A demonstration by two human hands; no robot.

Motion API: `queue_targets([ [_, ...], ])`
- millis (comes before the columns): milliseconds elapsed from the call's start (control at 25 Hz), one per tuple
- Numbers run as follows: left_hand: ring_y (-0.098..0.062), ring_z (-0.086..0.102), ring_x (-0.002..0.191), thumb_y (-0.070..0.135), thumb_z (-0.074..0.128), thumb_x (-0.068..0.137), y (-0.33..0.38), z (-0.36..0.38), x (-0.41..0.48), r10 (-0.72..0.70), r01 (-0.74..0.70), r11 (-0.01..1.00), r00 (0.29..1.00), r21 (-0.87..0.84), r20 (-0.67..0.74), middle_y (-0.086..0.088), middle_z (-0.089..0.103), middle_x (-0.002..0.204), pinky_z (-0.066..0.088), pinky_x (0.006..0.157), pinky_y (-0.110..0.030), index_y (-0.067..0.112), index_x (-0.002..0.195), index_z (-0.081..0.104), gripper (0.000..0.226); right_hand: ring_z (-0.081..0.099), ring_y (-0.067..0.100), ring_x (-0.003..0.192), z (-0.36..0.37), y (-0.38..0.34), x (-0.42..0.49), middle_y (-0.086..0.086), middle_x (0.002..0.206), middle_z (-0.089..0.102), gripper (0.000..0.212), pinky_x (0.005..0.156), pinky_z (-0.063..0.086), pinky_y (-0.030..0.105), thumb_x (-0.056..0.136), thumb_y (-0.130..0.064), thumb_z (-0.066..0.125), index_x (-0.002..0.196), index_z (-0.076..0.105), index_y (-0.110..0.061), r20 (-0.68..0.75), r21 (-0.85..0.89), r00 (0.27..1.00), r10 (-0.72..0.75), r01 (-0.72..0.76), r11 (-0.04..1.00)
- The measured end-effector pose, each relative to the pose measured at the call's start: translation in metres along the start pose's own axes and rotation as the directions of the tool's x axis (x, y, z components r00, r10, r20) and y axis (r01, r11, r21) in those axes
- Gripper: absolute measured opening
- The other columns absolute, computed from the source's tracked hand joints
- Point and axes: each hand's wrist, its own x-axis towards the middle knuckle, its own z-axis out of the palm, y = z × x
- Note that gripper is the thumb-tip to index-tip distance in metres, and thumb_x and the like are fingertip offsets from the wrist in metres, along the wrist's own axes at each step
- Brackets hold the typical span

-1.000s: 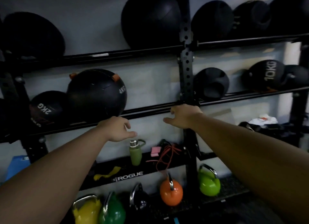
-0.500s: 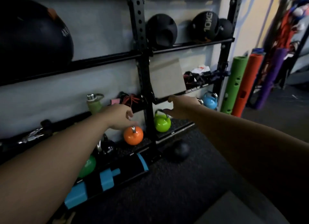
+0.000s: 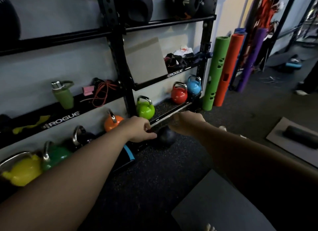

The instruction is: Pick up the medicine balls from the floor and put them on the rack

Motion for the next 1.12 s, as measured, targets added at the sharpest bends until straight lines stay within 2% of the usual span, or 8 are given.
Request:
queue_targets([
  [200, -0.018, 0.065, 0.112, 0.086, 0.059, 0.077, 0.026, 0.016, 0.099, -0.075, 0.071, 0.996, 0.993, 0.051, 0.094, 0.011, 0.067, 0.119, 0.050, 0.082, -0.034, 0.037, 0.122, 0.066, 0.066, 0.066, 0.030, 0.107, 0.027, 0.076, 0.084, 0.006, 0.115, 0.068, 0.050, 0.085, 0.053, 0.042, 0.093, -0.064, 0.050, 0.122, 0.064, -0.025, 0.046, -0.009, 0.997, -0.058, 0.059, 0.998],
  [360, -0.018, 0.066, 0.110, 0.090, 0.055, 0.071, 0.032, 0.030, 0.174, -0.170, 0.170, 0.985, 0.975, 0.013, 0.141, 0.008, 0.069, 0.121, 0.055, 0.089, -0.037, 0.038, 0.120, 0.066, 0.072, 0.065, 0.030, 0.110, 0.037, 0.139, 0.158, 0.006, 0.120, 0.068, 0.050, 0.089, 0.050, 0.043, 0.096, -0.061, 0.048, 0.128, 0.061, -0.026, 0.121, -0.004, 0.984, -0.127, 0.129, 0.992],
  [600, -0.019, 0.065, 0.111, 0.094, 0.051, 0.062, 0.026, 0.062, 0.257, -0.267, 0.290, 0.955, 0.932, -0.060, 0.246, 0.009, 0.068, 0.122, 0.053, 0.092, -0.039, 0.040, 0.121, 0.066, 0.081, 0.063, 0.031, 0.118, 0.060, 0.186, 0.268, 0.007, 0.127, 0.068, 0.050, 0.098, 0.043, 0.046, 0.097, -0.060, 0.047, 0.133, 0.059, -0.027, 0.191, -0.037, 0.962, -0.194, 0.205, 0.978],
  [680, -0.018, 0.066, 0.110, 0.094, 0.050, 0.061, 0.015, 0.077, 0.297, -0.275, 0.306, 0.949, 0.923, -0.081, 0.269, 0.010, 0.069, 0.121, 0.053, 0.094, -0.040, 0.039, 0.121, 0.067, 0.083, 0.061, 0.031, 0.120, 0.085, 0.191, 0.310, 0.006, 0.129, 0.068, 0.052, 0.100, 0.041, 0.046, 0.096, -0.061, 0.046, 0.133, 0.058, -0.026, 0.244, -0.035, 0.944, -0.222, 0.237, 0.971],
  [840, -0.016, 0.065, 0.111, 0.084, 0.060, 0.075, -0.011, 0.118, 0.386, -0.259, 0.327, 0.931, 0.905, -0.162, 0.338, 0.011, 0.067, 0.123, 0.054, 0.093, -0.036, 0.036, 0.127, 0.065, 0.071, 0.056, 0.031, 0.127, 0.141, 0.195, 0.399, 0.005, 0.137, 0.064, 0.055, 0.104, 0.039, 0.047, 0.096, -0.062, 0.047, 0.138, 0.054, -0.027, 0.347, -0.043, 0.904, -0.251, 0.283, 0.958],
  [1120, -0.016, 0.061, 0.120, 0.080, 0.060, 0.082, -0.061, 0.229, 0.561, -0.259, 0.411, 0.876, 0.843, -0.254, 0.471, 0.010, 0.062, 0.137, 0.051, 0.095, -0.035, 0.034, 0.141, 0.058, 0.075, 0.050, 0.030, 0.134, 0.268, 0.233, 0.558, 0.005, 0.146, 0.056, 0.065, 0.105, 0.042, 0.046, 0.093, -0.068, 0.046, 0.148, 0.044, -0.034, 0.454, 0.022, 0.853, -0.258, 0.279, 0.960],
])
